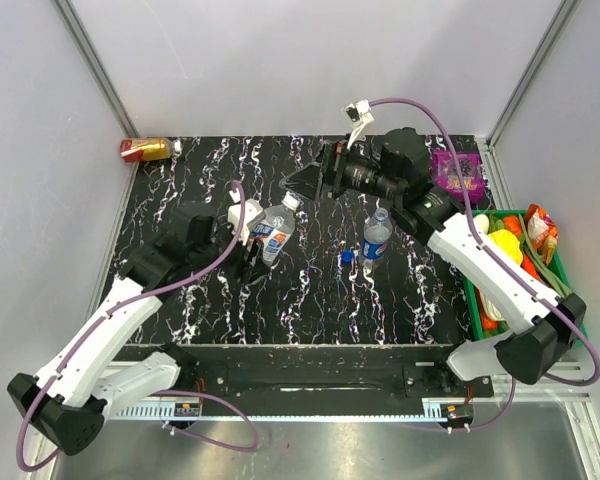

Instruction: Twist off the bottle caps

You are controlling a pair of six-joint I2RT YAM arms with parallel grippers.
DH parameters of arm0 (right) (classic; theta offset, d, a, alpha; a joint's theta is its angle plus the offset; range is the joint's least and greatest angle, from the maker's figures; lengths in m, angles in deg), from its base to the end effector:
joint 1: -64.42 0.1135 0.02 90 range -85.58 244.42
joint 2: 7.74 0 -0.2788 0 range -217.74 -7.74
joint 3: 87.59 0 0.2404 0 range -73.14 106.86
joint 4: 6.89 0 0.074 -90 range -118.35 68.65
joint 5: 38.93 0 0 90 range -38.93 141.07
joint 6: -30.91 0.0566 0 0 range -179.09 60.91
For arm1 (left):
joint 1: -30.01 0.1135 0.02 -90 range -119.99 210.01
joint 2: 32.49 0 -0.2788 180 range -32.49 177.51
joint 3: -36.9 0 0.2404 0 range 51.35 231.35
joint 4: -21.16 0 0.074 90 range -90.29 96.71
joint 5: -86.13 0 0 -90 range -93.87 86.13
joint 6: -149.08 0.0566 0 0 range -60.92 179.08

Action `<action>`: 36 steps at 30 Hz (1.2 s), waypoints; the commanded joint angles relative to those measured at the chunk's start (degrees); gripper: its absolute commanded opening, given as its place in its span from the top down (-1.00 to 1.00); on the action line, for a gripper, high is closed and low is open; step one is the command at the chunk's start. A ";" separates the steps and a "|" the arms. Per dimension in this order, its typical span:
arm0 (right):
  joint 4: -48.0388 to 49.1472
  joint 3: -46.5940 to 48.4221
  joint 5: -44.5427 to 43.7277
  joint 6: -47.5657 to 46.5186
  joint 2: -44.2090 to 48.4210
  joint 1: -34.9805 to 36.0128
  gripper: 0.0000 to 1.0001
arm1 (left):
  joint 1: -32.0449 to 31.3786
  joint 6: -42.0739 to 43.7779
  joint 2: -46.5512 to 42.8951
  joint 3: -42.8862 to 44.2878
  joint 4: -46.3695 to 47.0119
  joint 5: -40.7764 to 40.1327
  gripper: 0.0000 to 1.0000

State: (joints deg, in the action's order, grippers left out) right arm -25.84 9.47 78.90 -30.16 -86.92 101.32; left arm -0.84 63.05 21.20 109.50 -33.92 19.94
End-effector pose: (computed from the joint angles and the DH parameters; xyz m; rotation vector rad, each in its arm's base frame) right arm 0.2404 0.2136 0.4588 -0.5280 1.6592 1.2543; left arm 0.1461 -0.1139 0.3418 0.8908 2.0468 -0.7170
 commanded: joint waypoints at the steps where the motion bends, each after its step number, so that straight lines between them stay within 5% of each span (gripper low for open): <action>1: -2.54 3.09 -2.70 5.34 -2.20 -1.39 -0.99 | -0.96 -0.09 0.45 2.84 -1.04 -11.13 1.00; 14: -3.33 6.16 1.96 12.73 -9.23 -1.49 -0.99 | -8.61 -7.48 0.01 3.20 -1.21 -35.93 1.00; 29: -1.93 7.57 7.06 16.60 -14.78 -1.31 -0.54 | -12.91 -7.22 3.87 5.92 -3.59 -41.91 1.00; 36: -1.66 7.13 6.97 16.86 -14.87 -1.40 -0.08 | -14.50 -7.31 5.02 7.15 -4.73 -43.50 1.00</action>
State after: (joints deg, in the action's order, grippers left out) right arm -29.75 14.43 84.63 -13.87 -102.11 99.99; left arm -14.39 56.16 26.27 113.48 -39.01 -20.51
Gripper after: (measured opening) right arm 0.596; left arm 0.623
